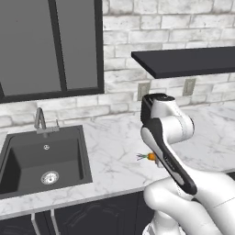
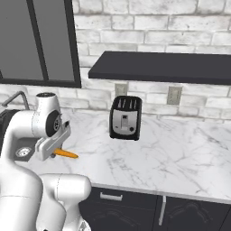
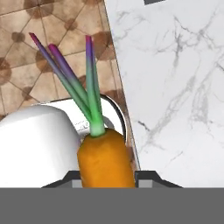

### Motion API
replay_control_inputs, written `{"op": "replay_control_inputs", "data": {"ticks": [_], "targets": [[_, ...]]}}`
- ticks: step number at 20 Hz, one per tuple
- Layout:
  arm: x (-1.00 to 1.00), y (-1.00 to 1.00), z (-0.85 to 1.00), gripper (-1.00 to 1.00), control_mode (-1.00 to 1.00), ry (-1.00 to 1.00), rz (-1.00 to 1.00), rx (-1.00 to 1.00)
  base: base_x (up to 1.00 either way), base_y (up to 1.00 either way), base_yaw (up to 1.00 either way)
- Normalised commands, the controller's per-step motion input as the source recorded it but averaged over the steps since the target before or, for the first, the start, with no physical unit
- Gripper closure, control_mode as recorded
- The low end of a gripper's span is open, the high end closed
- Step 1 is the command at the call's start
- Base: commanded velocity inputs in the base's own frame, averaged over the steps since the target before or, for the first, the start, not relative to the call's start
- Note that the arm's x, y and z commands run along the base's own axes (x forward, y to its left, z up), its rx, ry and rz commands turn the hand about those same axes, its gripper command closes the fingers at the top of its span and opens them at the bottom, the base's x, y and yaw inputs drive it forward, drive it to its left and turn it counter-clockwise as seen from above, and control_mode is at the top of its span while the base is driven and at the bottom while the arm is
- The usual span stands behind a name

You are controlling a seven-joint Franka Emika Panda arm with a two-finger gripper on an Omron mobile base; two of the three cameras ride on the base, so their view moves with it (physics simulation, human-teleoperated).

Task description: Place the two vegetables and bowl onto the tray for setting up a vegetable dip station.

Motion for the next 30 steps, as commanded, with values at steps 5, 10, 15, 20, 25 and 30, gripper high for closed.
{"op": "replay_control_inputs", "data": {"ticks": [5, 10, 15, 20, 25, 30], "targets": [[-0.18, 0.01, 0.28, 1.00, -1.00, 0.00, 0.07, 0.00, 0.00, 0.00, 0.00], [-0.11, 0.00, 0.20, 1.00, -1.00, 0.00, 0.04, 0.00, 0.00, 0.00, 0.00], [-0.03, 0.00, 0.02, 1.00, -1.00, 0.01, 0.01, 0.00, 0.00, 0.00, 0.00], [0.00, 0.00, 0.00, 1.00, -1.00, 0.00, 0.00, 0.00, 0.00, 0.00, 0.00], [0.00, 0.00, 0.00, 1.00, 1.00, 0.00, 0.00, 0.00, -0.06, 0.00, 0.00], [0.00, 0.00, 0.00, 1.00, 1.00, 0.00, 0.00, 0.00, -0.48, -0.05, 0.04]]}}
